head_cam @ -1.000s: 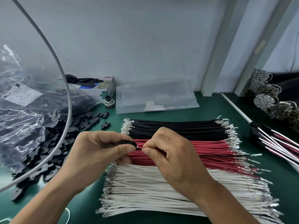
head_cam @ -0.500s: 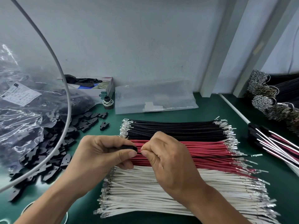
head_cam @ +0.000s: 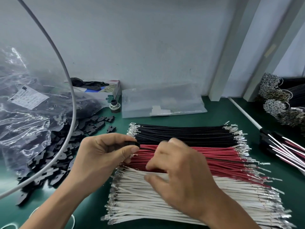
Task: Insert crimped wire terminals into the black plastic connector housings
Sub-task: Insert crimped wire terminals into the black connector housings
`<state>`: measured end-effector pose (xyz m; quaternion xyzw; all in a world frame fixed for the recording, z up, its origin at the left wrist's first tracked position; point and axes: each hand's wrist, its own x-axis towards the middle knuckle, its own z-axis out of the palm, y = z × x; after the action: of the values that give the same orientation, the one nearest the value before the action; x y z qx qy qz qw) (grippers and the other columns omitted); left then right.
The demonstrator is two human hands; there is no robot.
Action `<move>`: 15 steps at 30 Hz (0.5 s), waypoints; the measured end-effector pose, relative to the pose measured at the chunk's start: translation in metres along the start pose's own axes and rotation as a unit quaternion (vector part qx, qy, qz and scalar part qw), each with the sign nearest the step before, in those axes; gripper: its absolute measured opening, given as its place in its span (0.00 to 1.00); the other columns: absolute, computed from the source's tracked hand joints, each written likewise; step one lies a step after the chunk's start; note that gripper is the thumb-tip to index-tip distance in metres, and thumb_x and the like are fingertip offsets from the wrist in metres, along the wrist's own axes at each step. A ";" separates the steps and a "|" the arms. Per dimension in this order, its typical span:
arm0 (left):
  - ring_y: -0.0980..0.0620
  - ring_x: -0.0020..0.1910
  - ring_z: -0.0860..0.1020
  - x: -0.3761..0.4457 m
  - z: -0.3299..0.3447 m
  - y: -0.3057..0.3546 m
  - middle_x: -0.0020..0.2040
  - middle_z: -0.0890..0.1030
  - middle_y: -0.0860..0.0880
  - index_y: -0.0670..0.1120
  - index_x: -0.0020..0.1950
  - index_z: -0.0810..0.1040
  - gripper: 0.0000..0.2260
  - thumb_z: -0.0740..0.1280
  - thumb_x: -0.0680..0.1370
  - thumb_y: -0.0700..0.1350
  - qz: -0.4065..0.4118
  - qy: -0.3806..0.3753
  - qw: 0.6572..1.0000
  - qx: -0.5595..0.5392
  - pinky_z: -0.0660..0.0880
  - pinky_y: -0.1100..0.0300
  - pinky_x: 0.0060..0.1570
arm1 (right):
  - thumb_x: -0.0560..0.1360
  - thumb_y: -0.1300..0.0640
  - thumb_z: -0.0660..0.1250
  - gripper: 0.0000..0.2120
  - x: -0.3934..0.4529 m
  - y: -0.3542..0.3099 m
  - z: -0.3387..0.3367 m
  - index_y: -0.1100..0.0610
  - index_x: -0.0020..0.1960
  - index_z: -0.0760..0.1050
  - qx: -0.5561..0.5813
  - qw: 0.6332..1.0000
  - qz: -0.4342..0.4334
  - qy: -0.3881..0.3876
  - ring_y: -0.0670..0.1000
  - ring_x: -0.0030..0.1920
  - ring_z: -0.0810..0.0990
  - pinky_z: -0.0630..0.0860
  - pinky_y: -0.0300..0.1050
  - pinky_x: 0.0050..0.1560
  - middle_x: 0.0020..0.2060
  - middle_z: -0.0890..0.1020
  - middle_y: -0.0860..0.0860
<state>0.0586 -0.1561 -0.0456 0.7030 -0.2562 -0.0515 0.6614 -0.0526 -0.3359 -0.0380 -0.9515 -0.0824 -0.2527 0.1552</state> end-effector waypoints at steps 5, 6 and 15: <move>0.52 0.28 0.81 0.001 0.000 -0.004 0.32 0.85 0.43 0.50 0.45 0.89 0.09 0.79 0.65 0.44 0.022 0.007 0.999 0.031 0.76 0.68 0.30 | 0.75 0.49 0.68 0.05 0.001 -0.004 0.008 0.47 0.41 0.79 -0.007 0.995 0.010 -0.097 0.44 0.42 0.71 0.74 0.45 0.37 0.39 0.77 0.41; 0.53 0.27 0.81 0.001 0.001 -0.005 0.32 0.85 0.43 0.48 0.45 0.89 0.09 0.79 0.65 0.42 0.020 0.012 0.999 0.023 0.75 0.69 0.29 | 0.76 0.50 0.67 0.06 0.001 -0.003 0.007 0.47 0.41 0.78 -0.002 0.995 0.012 -0.101 0.43 0.42 0.70 0.75 0.46 0.39 0.40 0.77 0.41; 0.52 0.27 0.81 0.004 -0.003 -0.004 0.31 0.85 0.42 0.49 0.45 0.89 0.10 0.79 0.66 0.42 -0.001 -0.001 1.000 0.014 0.74 0.68 0.27 | 0.78 0.45 0.65 0.07 0.000 -0.010 0.007 0.46 0.46 0.76 0.030 0.993 0.034 -0.110 0.42 0.46 0.71 0.74 0.44 0.47 0.44 0.76 0.41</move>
<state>0.0646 -0.1549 -0.0484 0.7125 -0.2570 -0.0491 0.6511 -0.0515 -0.3241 -0.0408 -0.9706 -0.0738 -0.1387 0.1826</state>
